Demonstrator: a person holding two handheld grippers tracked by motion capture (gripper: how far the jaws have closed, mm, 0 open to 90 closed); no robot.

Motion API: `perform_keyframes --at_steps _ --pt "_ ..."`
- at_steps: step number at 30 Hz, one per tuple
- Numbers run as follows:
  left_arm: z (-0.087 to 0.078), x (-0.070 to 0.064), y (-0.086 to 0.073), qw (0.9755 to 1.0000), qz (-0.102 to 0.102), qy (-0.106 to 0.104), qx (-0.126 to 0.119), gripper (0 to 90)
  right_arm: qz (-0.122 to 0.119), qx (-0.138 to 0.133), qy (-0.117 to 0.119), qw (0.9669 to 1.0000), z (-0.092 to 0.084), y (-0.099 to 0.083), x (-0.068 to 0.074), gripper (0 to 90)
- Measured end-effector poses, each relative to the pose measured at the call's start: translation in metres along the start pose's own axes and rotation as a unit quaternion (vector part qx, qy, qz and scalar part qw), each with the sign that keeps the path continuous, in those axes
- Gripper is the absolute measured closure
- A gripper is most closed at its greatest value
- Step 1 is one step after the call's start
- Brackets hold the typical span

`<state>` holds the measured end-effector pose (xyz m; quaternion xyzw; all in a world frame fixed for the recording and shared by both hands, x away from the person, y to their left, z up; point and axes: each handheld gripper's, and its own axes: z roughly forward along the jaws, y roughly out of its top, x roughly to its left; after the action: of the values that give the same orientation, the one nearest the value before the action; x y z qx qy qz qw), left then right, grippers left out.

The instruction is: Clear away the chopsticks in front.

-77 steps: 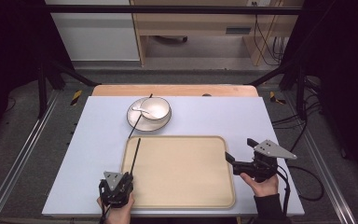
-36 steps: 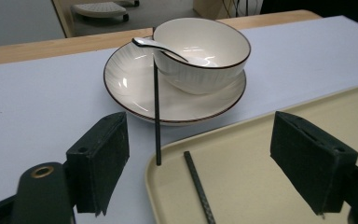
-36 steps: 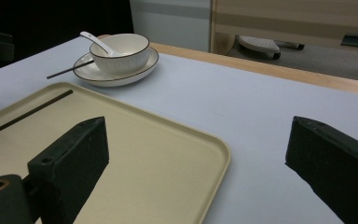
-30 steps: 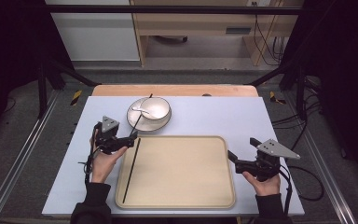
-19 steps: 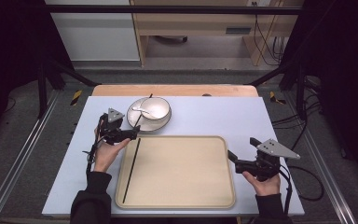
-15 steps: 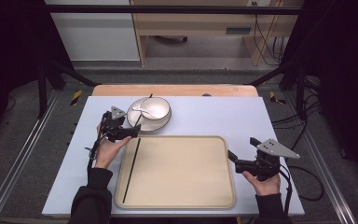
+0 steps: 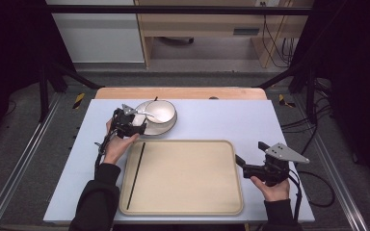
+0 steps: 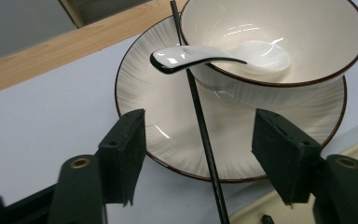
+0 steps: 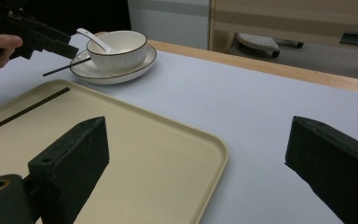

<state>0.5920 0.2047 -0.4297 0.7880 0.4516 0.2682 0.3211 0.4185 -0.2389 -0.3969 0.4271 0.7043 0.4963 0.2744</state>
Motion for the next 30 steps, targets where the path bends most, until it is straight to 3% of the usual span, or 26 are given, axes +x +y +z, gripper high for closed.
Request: perform_keyframes --at_steps 10,24,30 --pt "0.021 0.002 -0.002 0.9996 -0.006 0.001 0.027 57.0 -0.001 0.0 -0.001 1.0 0.0 0.0 0.0 6.2" --pt "0.034 0.001 -0.005 0.9993 -0.03 -0.003 0.023 80.7 0.001 0.001 0.0 1.0 0.0 0.0 -0.001 6.2" --pt "0.035 0.001 -0.006 0.9989 -0.039 0.0 0.025 84.4 -0.001 0.001 0.0 1.0 0.0 0.0 0.0 6.2"
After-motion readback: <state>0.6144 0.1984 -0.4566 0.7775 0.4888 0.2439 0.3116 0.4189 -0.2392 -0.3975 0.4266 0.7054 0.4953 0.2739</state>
